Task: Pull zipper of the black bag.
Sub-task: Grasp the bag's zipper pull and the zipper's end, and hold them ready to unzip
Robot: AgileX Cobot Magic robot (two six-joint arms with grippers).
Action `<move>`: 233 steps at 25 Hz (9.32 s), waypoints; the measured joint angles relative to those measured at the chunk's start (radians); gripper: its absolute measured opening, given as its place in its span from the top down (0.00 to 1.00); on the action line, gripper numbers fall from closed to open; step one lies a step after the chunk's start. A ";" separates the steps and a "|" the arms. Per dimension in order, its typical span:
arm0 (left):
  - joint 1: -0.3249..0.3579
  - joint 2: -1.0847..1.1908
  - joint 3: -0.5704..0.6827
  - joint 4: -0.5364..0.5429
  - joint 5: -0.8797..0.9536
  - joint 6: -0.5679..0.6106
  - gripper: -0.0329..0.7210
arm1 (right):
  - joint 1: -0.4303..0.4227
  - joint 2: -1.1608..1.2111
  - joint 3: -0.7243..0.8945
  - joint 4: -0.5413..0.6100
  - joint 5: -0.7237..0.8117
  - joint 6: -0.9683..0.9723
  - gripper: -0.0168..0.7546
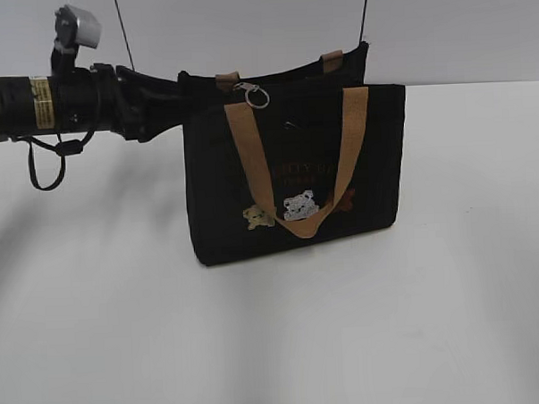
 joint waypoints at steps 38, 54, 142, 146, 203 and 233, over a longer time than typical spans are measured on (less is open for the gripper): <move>-0.013 0.036 -0.022 0.014 -0.071 -0.024 0.89 | 0.000 0.221 -0.074 0.098 -0.210 -0.312 0.61; -0.013 0.037 -0.022 0.022 -0.071 -0.024 0.89 | 0.490 0.720 -0.167 0.236 -0.652 -0.494 0.61; -0.013 0.037 -0.022 0.029 -0.076 -0.024 0.89 | 0.637 1.130 -0.359 0.230 -0.881 -0.816 0.67; -0.013 0.037 -0.022 0.029 -0.076 -0.024 0.89 | 0.637 1.132 -0.359 0.230 -0.890 -0.816 0.67; -0.013 0.037 -0.022 0.034 -0.066 -0.024 0.90 | 0.636 1.094 -0.359 0.226 -0.830 -0.392 0.99; -0.013 0.037 -0.022 0.036 -0.059 -0.024 0.90 | 0.636 1.085 -0.359 0.228 -0.833 -0.393 1.00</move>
